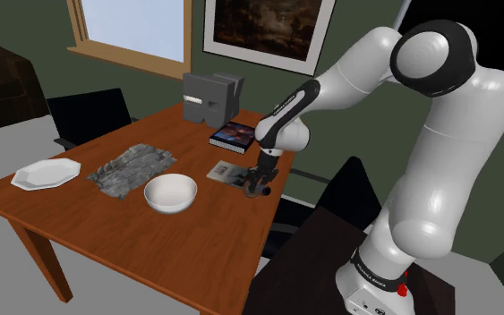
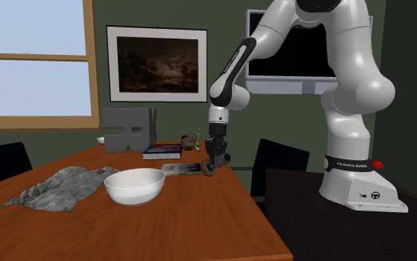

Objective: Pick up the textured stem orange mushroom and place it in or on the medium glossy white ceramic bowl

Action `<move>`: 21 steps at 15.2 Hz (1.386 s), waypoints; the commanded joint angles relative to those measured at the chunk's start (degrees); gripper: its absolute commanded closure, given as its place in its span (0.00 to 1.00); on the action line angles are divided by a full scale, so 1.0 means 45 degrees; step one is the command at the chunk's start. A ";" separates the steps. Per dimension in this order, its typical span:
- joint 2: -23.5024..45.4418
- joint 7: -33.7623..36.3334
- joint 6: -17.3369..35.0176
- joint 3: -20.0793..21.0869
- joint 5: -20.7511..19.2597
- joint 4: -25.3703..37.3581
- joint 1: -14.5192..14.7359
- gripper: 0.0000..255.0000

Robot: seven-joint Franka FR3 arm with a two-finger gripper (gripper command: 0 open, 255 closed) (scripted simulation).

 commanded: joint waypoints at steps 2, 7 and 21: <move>-0.0548 0.0488 -0.0446 -0.0145 -0.0572 -0.0022 0.0053 1.00; -0.1405 0.1192 -0.1220 -0.0279 -0.1394 0.0023 0.0056 1.00; -0.3004 0.2739 -0.3298 -0.0124 -0.2710 0.0761 0.0047 1.00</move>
